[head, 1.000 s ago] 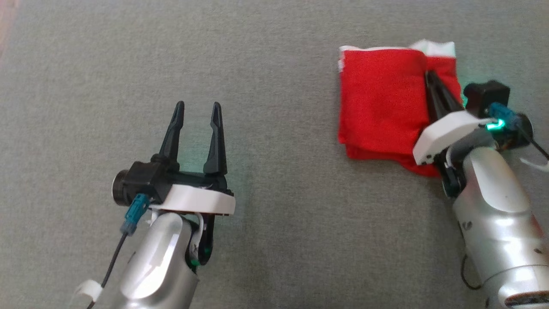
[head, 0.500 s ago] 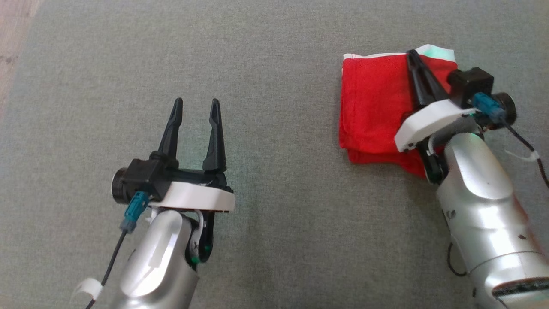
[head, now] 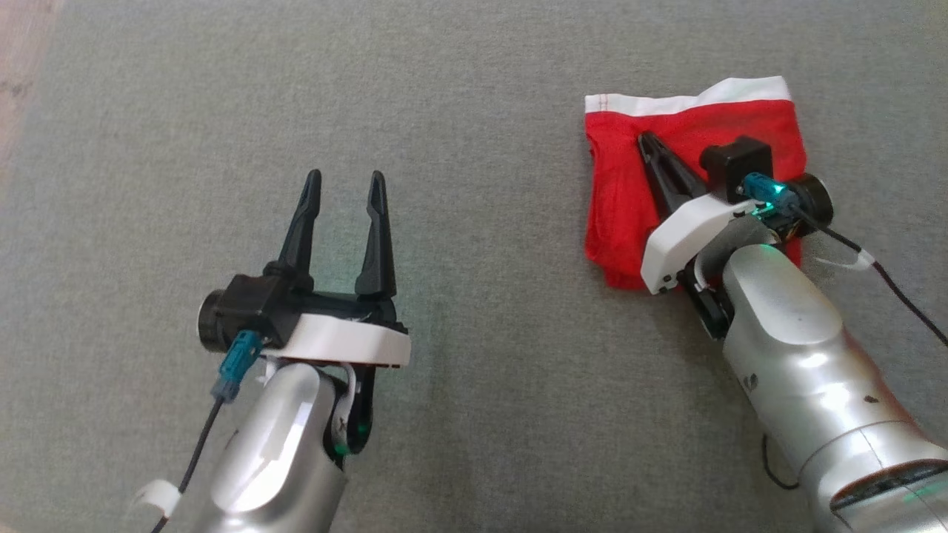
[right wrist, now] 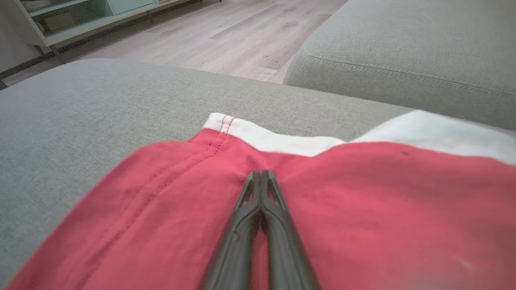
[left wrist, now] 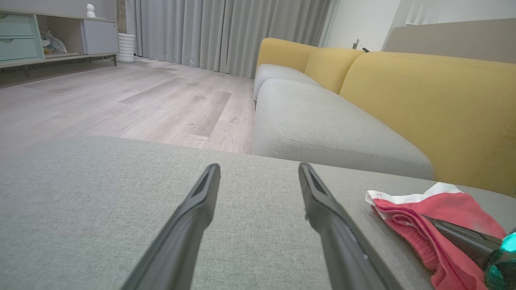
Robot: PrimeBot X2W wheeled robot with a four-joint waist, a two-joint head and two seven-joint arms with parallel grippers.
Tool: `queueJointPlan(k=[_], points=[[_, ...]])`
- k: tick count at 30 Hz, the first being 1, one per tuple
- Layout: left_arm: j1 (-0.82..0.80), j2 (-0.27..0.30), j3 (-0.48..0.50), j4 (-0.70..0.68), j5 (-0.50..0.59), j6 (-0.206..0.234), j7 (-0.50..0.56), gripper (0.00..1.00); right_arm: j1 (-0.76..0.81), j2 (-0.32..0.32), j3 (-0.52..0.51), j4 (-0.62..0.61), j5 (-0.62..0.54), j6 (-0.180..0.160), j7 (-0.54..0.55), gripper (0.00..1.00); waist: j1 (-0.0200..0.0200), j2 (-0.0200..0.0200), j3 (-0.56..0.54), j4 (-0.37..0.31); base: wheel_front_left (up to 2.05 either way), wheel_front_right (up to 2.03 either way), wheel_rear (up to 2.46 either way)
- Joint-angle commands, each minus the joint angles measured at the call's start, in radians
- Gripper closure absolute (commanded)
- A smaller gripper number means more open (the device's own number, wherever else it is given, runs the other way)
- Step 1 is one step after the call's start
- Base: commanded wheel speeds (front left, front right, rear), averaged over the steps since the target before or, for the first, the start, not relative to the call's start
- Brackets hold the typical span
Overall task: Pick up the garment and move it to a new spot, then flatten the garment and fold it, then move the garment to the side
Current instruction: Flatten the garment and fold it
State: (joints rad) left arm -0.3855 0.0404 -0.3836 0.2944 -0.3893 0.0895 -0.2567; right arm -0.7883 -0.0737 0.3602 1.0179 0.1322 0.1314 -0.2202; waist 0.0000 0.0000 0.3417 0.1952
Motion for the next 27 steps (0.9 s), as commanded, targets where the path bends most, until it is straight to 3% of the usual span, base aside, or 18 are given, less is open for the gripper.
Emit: queueJointPlan(k=[1,8,16,22,24,27], points=[[-0.020,0.010,0.036,-0.026,-0.002,0.006,-0.005,0.00,0.026,0.023,0.027,0.004,0.010,-0.001,-0.007,1.00,0.0000,0.0000,-0.009,-0.008,0.00,0.00,0.00],[0.002,0.010,0.069,-0.018,0.022,-0.003,-0.005,0.00,0.055,0.023,-0.032,-0.071,0.079,-0.001,-0.040,1.00,0.0000,0.0000,-0.064,-0.067,0.00,0.00,0.00],[0.036,0.010,0.098,-0.014,0.038,-0.020,-0.005,0.00,0.246,0.023,-0.237,-0.396,0.030,-0.001,-0.041,1.00,0.0000,0.0000,-0.140,-0.143,0.00,0.00,0.00],[0.070,0.010,0.101,-0.005,0.040,-0.026,-0.005,0.00,0.425,0.023,-0.290,-0.567,-0.002,-0.001,-0.041,1.00,0.0000,0.0000,-0.185,-0.187,0.00,0.00,0.00],[0.080,0.010,0.100,-0.003,0.037,-0.028,-0.005,0.00,0.475,0.023,-0.306,-0.616,0.002,-0.001,-0.041,0.00,0.0000,0.0000,-0.195,-0.196,0.00,0.00,0.00],[0.104,0.010,0.106,0.008,0.041,-0.030,-0.005,0.00,0.556,0.023,-0.308,-0.692,0.010,-0.001,-0.041,0.00,0.0000,0.0000,-0.209,-0.207,0.00,0.00,0.00]])
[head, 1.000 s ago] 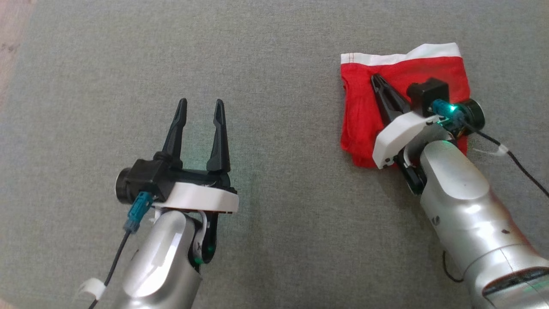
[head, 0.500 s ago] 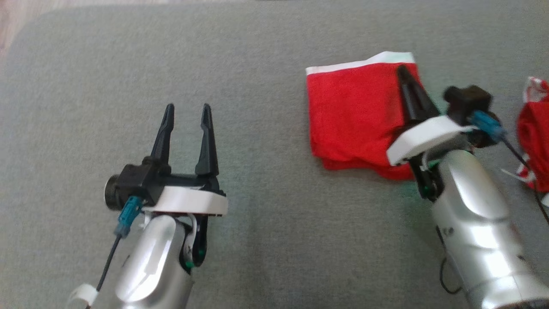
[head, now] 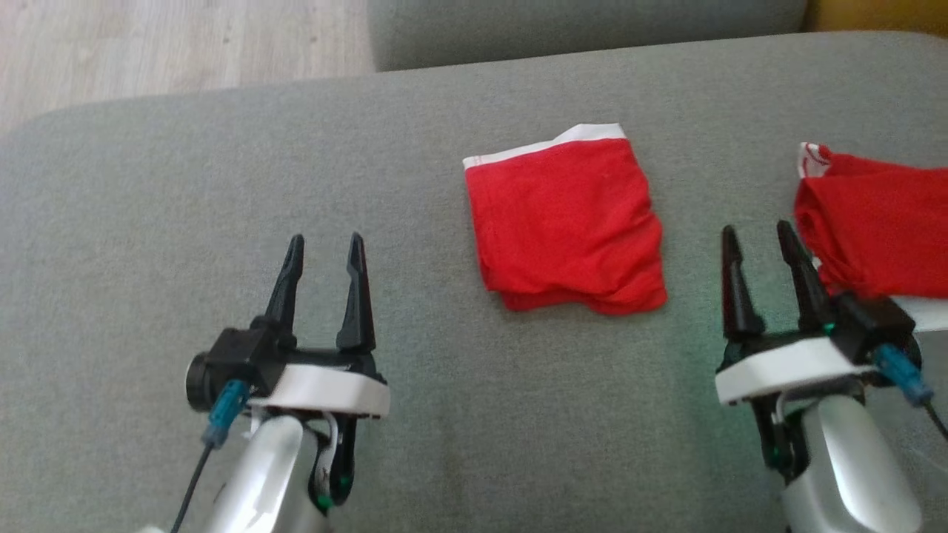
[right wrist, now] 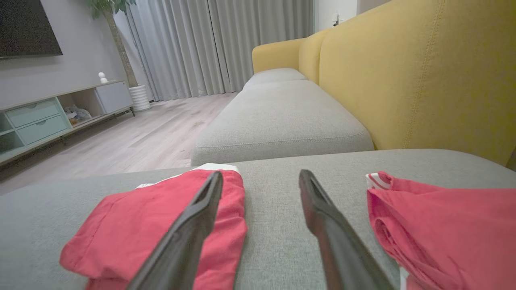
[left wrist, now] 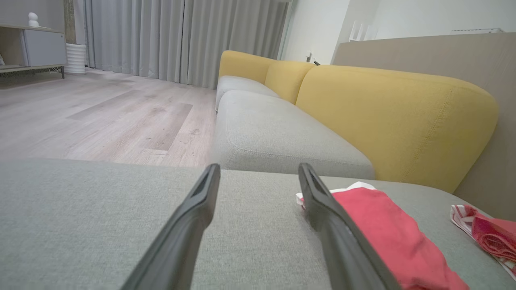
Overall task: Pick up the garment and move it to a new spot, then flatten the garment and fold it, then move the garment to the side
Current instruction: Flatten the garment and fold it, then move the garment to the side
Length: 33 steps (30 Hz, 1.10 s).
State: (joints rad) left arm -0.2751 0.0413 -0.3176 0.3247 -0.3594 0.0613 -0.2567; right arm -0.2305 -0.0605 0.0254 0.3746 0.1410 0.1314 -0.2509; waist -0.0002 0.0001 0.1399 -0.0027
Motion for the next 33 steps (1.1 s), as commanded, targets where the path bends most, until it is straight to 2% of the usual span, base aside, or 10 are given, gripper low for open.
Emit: queueJointPlan(k=[1,9,16,24,33], points=[[-0.001,0.009,0.045,-0.020,0.012,-0.002,-0.005,0.00,0.011,0.010,0.028,-0.059,0.001,-0.001,-0.011,0.00,0.0002,-0.0001,-0.008,-0.012,0.00,0.00,0.00],[0.008,0.009,0.056,-0.014,0.015,-0.007,-0.005,0.00,0.031,0.010,0.027,-0.075,-0.001,-0.001,-0.011,0.00,0.0002,-0.0001,-0.007,-0.014,0.00,0.00,0.00],[-0.020,0.009,0.039,-0.024,0.008,-0.004,-0.005,0.00,-0.015,0.010,0.011,-0.041,-0.032,-0.001,-0.010,0.00,0.0002,-0.0001,0.033,0.014,0.00,0.00,0.00],[-0.056,0.009,0.022,-0.029,0.001,0.001,-0.005,0.00,-0.162,0.010,-0.050,0.080,-0.057,-0.001,0.069,0.00,0.0002,-0.0001,0.094,0.067,0.00,0.00,0.00],[-0.082,0.009,0.005,-0.026,-0.009,0.007,-0.005,0.00,-0.324,0.010,-0.026,0.302,0.034,-0.001,0.194,0.00,0.0002,-0.0001,0.141,0.120,0.00,0.00,0.00]])
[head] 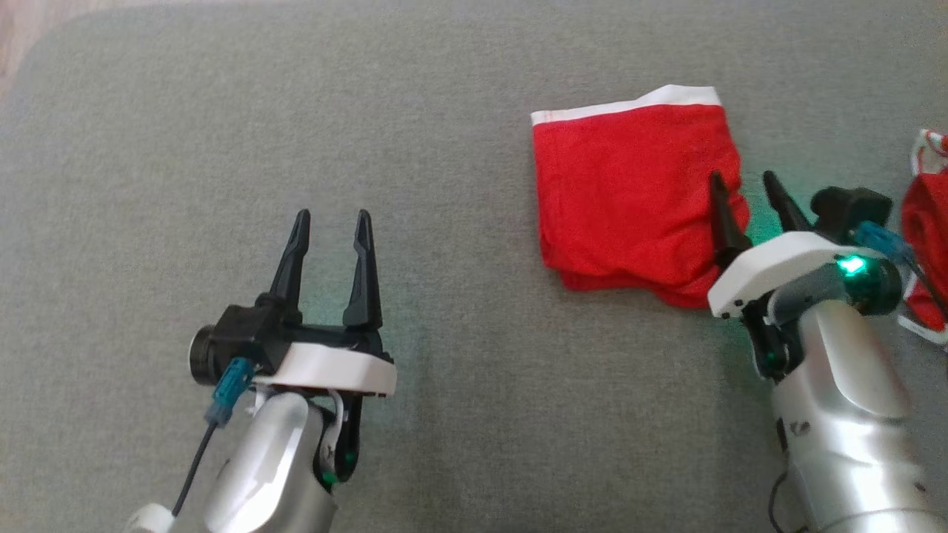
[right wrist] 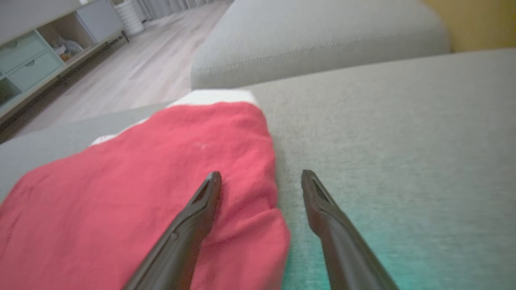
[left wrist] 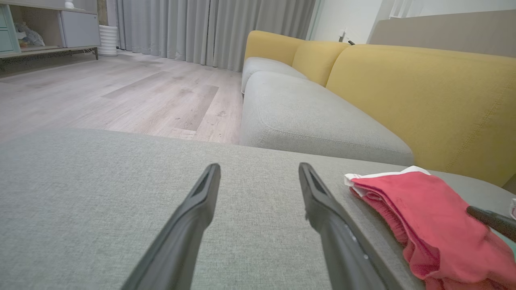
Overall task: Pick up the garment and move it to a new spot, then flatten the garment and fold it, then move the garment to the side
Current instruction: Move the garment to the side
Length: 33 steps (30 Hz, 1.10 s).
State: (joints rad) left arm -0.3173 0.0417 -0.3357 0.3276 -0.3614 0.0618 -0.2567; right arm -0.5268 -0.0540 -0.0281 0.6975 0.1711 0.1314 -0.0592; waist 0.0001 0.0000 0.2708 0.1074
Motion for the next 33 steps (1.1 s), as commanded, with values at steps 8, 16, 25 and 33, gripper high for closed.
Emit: queueJointPlan(k=[8,16,25,33], points=[[-0.050,0.009,0.010,-0.029,-0.014,0.012,-0.005,0.00,-0.093,-0.009,0.108,0.161,0.049,-0.001,0.088,0.07,-0.0001,0.0000,0.026,0.039,0.00,0.00,0.00],[-0.044,0.009,0.026,-0.019,-0.005,0.014,-0.005,0.00,-0.132,-0.058,0.191,0.215,0.008,-0.001,-0.011,1.00,-0.0001,0.0000,0.001,0.012,0.00,0.00,0.00],[-0.026,0.009,0.038,-0.012,-0.003,0.010,-0.005,0.00,-0.117,-0.156,0.343,0.154,0.020,-0.001,-0.034,1.00,-0.0001,0.0000,-0.054,-0.066,0.00,0.00,0.00],[-0.013,0.009,0.057,-0.009,0.005,0.007,-0.005,0.00,-0.065,-0.394,0.481,-0.027,0.091,-0.001,0.038,1.00,-0.0001,0.0000,-0.083,-0.121,0.00,0.00,0.00]])
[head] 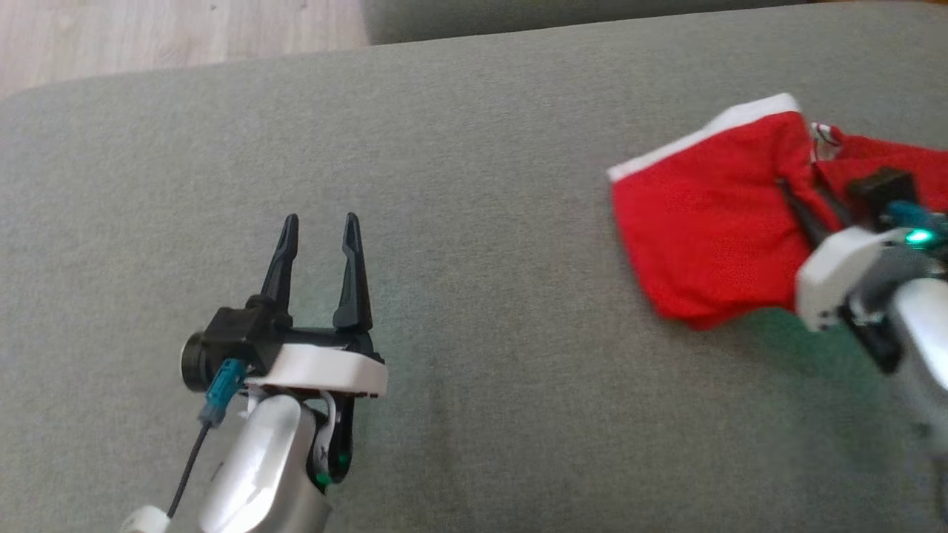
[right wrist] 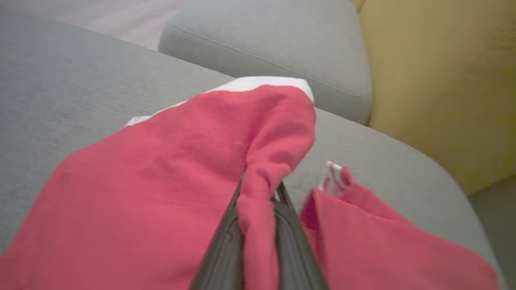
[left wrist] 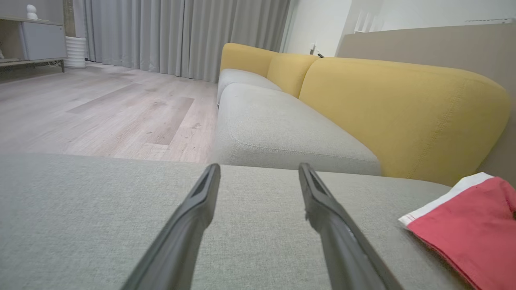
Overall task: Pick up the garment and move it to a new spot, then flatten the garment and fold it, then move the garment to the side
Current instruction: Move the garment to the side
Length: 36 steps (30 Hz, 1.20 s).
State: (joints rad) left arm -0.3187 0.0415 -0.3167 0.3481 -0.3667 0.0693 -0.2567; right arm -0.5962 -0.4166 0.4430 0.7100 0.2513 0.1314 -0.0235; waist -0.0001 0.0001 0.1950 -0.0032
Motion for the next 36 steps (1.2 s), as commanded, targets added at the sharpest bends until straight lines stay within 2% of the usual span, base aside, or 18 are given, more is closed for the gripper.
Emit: queueJointPlan(k=[1,7,13,18,24,31,35,36], points=[[-0.011,0.009,0.040,-0.030,0.011,-0.002,-0.005,0.00,0.012,-0.064,0.011,-0.060,0.018,-0.001,0.013,1.00,0.0001,-0.0001,-0.007,-0.014,0.00,0.00,0.00],[-0.011,0.009,0.042,-0.033,0.013,-0.005,-0.005,0.00,0.063,-0.211,0.001,-0.156,0.037,-0.001,0.074,1.00,0.0001,-0.0001,-0.001,-0.027,0.00,0.00,0.00],[-0.025,0.009,0.039,-0.037,0.020,-0.010,-0.005,0.00,0.075,-0.311,-0.072,-0.134,0.033,-0.001,0.089,1.00,0.0001,-0.0001,0.031,-0.023,0.00,0.00,0.00],[-0.038,0.009,0.038,-0.036,0.027,-0.012,-0.005,0.00,0.066,-0.336,-0.160,-0.053,-0.022,-0.001,0.074,1.00,0.0001,-0.0001,0.066,-0.014,0.00,0.00,0.00],[-0.057,0.009,0.041,-0.037,0.039,-0.017,-0.005,0.00,0.052,-0.341,-0.219,0.039,-0.134,-0.001,0.058,1.00,0.0001,-0.0001,0.108,-0.004,0.00,0.00,0.00],[-0.077,0.009,0.042,-0.038,0.053,-0.022,-0.005,0.00,0.003,-0.324,-0.313,0.121,-0.291,-0.001,0.035,1.00,0.0001,-0.0001,0.153,0.000,0.00,0.00,0.00],[-0.085,0.009,0.046,-0.037,0.058,-0.025,-0.005,0.00,-0.011,-0.300,-0.343,0.146,-0.342,-0.001,0.024,1.00,0.0001,-0.0001,0.163,0.000,0.00,0.00,0.00],[-0.086,0.009,0.048,-0.036,0.058,-0.026,-0.005,0.00,-0.018,-0.294,-0.354,0.147,-0.353,-0.001,0.017,0.55,0.0001,-0.0001,0.164,-0.001,0.00,0.00,0.00]])
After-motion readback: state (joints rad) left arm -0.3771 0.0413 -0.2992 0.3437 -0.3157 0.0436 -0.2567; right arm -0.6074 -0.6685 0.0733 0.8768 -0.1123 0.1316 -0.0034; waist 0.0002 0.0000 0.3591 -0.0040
